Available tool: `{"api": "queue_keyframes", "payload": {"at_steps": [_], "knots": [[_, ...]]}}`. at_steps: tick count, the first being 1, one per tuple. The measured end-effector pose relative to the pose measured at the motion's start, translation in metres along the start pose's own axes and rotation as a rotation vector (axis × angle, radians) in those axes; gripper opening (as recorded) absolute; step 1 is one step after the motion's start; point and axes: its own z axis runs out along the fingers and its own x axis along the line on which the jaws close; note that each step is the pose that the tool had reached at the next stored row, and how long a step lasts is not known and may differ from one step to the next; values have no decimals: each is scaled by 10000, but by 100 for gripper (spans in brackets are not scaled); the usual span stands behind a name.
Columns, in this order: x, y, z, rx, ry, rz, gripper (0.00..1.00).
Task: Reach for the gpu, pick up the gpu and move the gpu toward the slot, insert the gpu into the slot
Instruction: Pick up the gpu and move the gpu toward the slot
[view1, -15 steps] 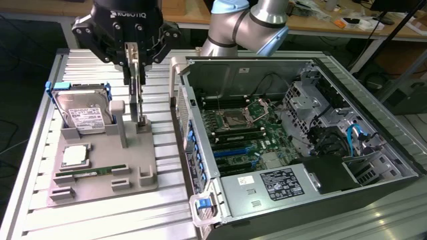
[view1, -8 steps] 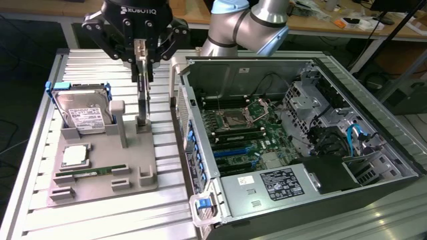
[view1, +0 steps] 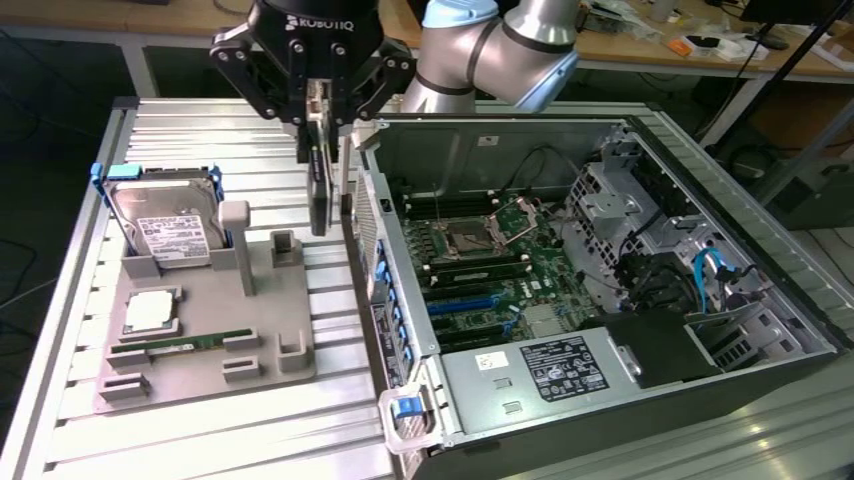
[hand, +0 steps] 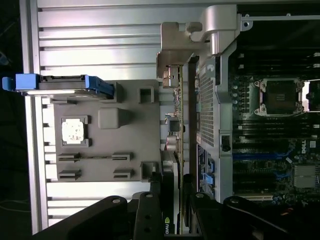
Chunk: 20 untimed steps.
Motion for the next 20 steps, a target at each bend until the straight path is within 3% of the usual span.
{"api": "queue_keyframes", "payload": {"at_steps": [20], "knots": [[-495,12,-3,1,44,1,27]]}}
